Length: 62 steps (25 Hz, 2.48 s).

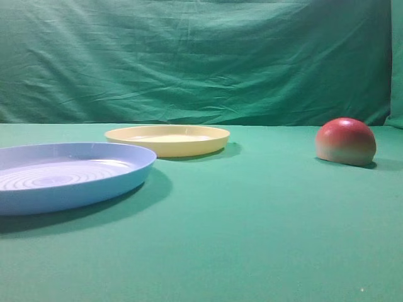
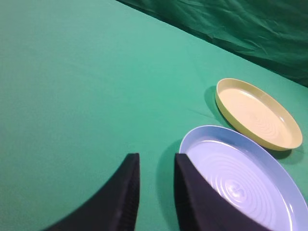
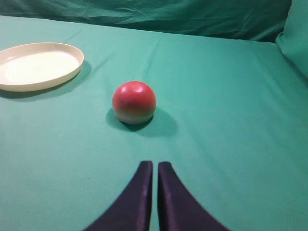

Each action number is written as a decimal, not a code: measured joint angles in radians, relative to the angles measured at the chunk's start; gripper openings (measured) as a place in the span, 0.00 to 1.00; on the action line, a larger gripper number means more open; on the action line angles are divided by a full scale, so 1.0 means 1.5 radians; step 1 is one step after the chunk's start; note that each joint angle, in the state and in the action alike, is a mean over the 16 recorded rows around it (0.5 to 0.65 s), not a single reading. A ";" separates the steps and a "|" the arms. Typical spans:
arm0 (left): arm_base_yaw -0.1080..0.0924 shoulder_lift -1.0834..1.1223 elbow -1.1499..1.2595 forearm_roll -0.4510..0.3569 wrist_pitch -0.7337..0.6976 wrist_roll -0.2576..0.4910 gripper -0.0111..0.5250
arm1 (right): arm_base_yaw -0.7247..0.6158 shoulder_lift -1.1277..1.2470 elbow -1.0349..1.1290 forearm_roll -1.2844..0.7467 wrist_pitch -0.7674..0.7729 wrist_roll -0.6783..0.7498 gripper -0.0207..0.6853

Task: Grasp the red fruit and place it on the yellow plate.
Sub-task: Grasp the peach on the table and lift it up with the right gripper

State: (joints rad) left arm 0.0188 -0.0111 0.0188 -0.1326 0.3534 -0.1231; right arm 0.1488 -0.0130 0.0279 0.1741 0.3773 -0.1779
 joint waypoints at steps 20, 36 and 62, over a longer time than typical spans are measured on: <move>0.000 0.000 0.000 0.000 0.000 0.000 0.31 | 0.000 0.000 0.000 0.000 0.000 0.000 0.03; 0.000 0.000 0.000 0.000 0.000 0.000 0.31 | 0.000 0.010 -0.027 0.047 -0.109 0.000 0.03; 0.000 0.000 0.000 0.000 0.000 0.000 0.31 | 0.026 0.674 -0.442 0.057 0.111 -0.080 0.03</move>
State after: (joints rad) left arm 0.0188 -0.0111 0.0188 -0.1326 0.3534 -0.1231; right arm 0.1875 0.9982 -0.6353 0.2591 0.5442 -0.2985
